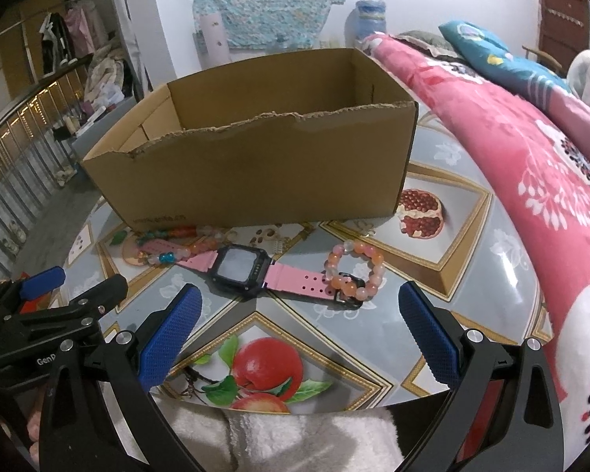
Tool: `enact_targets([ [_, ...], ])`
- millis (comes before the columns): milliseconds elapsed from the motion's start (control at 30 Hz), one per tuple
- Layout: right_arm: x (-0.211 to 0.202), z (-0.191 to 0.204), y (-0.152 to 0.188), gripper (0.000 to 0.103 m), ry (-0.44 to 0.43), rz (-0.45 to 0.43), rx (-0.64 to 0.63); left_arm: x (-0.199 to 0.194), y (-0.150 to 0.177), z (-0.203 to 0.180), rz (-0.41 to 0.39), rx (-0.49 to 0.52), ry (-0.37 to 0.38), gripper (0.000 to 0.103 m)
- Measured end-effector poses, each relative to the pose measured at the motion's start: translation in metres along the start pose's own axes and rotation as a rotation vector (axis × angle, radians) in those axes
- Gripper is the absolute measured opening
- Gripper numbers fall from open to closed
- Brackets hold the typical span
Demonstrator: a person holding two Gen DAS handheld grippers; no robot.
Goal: Organize jewelry
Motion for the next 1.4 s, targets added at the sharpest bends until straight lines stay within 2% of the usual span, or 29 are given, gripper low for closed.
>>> enact_targets([
  [367, -0.013, 0.005, 0.003, 0.096, -0.026, -0.074, -0.044, 0.005, 0.005, 0.012, 0.001, 0.0, 0.005, 0.097],
  [467, -0.014, 0.007, 0.006, 0.095, -0.053, -0.1, -0.067, 0.008, 0.008, 0.018, -0.003, 0.008, 0.027, 0.097],
  [567, -0.015, 0.013, 0.006, 0.091, -0.085, -0.122, -0.106, 0.007, 0.009, 0.019, -0.043, 0.051, 0.056, 0.097],
  [633, -0.014, 0.018, 0.005, 0.089, -0.11, -0.133, -0.128, 0.005, 0.008, 0.02, -0.077, 0.084, 0.105, 0.097],
  [767, -0.004, 0.031, -0.001, 0.08, -0.179, -0.134, -0.158, 0.003, 0.003, 0.024, -0.088, 0.068, 0.221, 0.097],
  [933, 0.015, 0.039, -0.011, 0.064, -0.259, -0.1, -0.132, 0.014, -0.007, 0.03, -0.047, -0.013, 0.323, 0.097],
  [1100, 0.035, 0.042, -0.024, 0.047, -0.323, -0.054, -0.077, 0.026, -0.017, 0.039, -0.084, -0.044, 0.268, 0.097],
  [1233, 0.048, 0.047, -0.032, 0.04, -0.369, -0.012, -0.049, 0.034, -0.024, 0.041, -0.094, -0.038, 0.261, 0.097],
  [1400, 0.057, 0.051, -0.036, 0.033, -0.374, 0.014, -0.055, 0.04, -0.028, 0.037, -0.101, -0.008, 0.266, 0.081],
])
Point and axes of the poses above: each gripper's, at about its wrist camera, not at the fingertips, and x roughly the way its jaws point, z to its left, y to its underside, the point moved 5 cm from there along x, roughly the way its jaws point, and after that the axes turned 6 degrees about -x, right-handed, at the moved point
